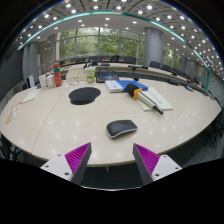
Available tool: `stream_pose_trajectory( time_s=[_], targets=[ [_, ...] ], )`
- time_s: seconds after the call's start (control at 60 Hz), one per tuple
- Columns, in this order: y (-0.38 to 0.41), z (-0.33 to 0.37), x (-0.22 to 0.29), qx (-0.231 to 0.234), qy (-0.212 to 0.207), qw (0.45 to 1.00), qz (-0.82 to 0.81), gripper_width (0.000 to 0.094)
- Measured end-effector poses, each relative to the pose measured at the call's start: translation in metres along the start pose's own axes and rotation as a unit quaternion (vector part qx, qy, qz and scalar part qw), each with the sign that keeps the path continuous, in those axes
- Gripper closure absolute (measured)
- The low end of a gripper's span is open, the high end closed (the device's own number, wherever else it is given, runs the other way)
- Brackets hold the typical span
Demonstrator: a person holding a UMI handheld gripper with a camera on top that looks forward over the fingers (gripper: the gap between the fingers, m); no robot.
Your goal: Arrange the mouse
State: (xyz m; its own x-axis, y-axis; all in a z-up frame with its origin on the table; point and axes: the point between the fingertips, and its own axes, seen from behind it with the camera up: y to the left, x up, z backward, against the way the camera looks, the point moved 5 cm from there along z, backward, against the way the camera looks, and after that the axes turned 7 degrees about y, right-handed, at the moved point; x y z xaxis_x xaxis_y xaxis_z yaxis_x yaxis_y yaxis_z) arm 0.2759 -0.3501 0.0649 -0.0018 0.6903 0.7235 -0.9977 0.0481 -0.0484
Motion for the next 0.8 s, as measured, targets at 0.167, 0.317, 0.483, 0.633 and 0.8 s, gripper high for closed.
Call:
stream_pose_trajectory(
  time_s=[0.167,0.317,0.483,0.633,0.8],
  targets=[
    [-0.009,-0.060,0.015,0.008,0.018,1.000,-0.010,0.0086],
    [-0.015,-0.092,0.028,0.010,0.029,0.999,-0.022,0.0077],
    [-0.015,-0.116,0.050,0.020,0.034,0.999,-0.030,0.0086],
    [-0.010,-0.132,0.063,0.026,0.038,0.999,-0.026,0.0093],
    [-0.010,-0.141,0.069,0.009,0.038,0.999,-0.007,0.0287]
  ],
)
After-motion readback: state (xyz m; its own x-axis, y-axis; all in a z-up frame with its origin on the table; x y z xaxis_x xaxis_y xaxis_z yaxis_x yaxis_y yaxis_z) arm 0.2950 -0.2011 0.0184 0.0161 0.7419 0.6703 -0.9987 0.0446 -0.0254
